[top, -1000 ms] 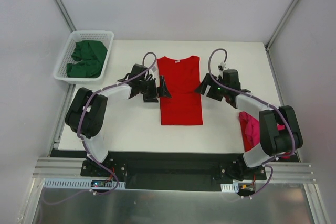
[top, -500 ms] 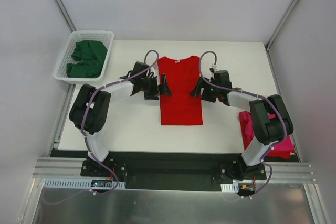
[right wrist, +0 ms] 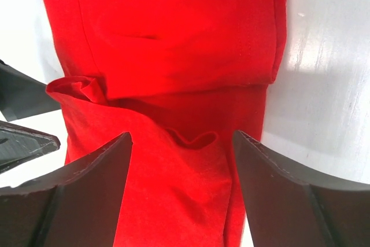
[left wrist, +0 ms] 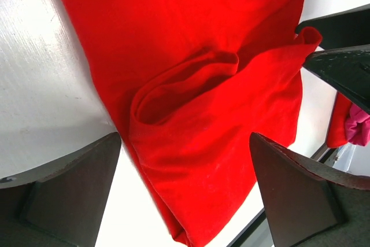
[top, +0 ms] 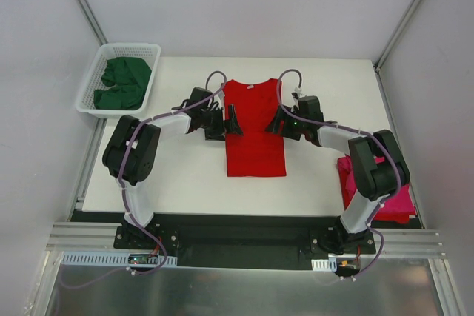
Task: Fold and stack the t-shirts
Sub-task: Fold the folded rectangular tshirt in 1/3 of the way
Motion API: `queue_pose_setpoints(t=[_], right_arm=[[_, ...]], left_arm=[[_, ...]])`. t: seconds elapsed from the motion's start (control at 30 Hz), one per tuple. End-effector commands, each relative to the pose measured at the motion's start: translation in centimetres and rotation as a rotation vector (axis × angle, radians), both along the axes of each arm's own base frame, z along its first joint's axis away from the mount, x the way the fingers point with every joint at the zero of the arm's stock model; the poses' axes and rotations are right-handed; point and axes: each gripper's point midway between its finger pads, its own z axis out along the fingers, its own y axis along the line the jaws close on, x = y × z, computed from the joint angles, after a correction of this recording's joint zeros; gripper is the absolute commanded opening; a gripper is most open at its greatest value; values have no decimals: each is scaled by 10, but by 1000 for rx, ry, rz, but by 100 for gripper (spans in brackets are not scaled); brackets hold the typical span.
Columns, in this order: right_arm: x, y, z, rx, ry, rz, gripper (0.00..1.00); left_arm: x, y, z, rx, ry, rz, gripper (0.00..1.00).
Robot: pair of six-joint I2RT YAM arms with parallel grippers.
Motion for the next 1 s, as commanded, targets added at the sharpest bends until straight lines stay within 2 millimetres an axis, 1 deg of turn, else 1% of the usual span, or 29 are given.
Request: queue_pose_setpoints(t=[0.0, 0.13, 0.27, 0.37, 0.4, 0.5, 0.53, 0.57, 0.6, 0.63, 0.67, 0.73, 0.83, 0.87, 0.9, 0.97], right_arm=[[13, 7, 12, 5, -61, 18, 72], [12, 7, 11, 4, -58, 19, 70], [11, 6, 13, 0, -64, 20, 69], [12, 7, 14, 2, -67, 21, 64], [11, 7, 13, 2, -63, 24, 60], [11, 8, 13, 1, -63, 22, 56], [11, 7, 13, 1, -64, 23, 54], [11, 8, 13, 2, -63, 23, 52], [11, 7, 13, -1, -65, 23, 51], [11, 8, 12, -2, -62, 24, 50], [10, 8, 12, -1, -61, 25, 43], [11, 8, 13, -1, -61, 23, 40], [10, 8, 12, -2, -59, 25, 30], [10, 8, 12, -4, -59, 24, 23], [10, 8, 13, -5, -60, 23, 20], [10, 7, 13, -12, -61, 19, 15]], left_arm=[[9, -9, 14, -43, -30, -21, 92], [10, -11, 19, -60, -22, -17, 88], [12, -10, 23, -53, -39, -10, 87], [12, -11, 23, -57, -37, -10, 84], [12, -11, 23, -56, -35, -11, 84], [12, -13, 21, -55, -32, -14, 67], [11, -13, 20, -52, -32, -14, 58], [11, -14, 21, -51, -37, -16, 54], [10, -14, 20, -48, -36, -18, 46], [9, -14, 19, -45, -35, -17, 32], [9, -14, 19, -43, -36, -15, 26], [8, -13, 17, -38, -33, -14, 20], [7, -12, 13, -33, -26, -13, 15], [7, -12, 14, -33, -27, -12, 10], [7, -13, 12, -31, -22, -12, 7], [7, -13, 12, -31, -23, -15, 5]])
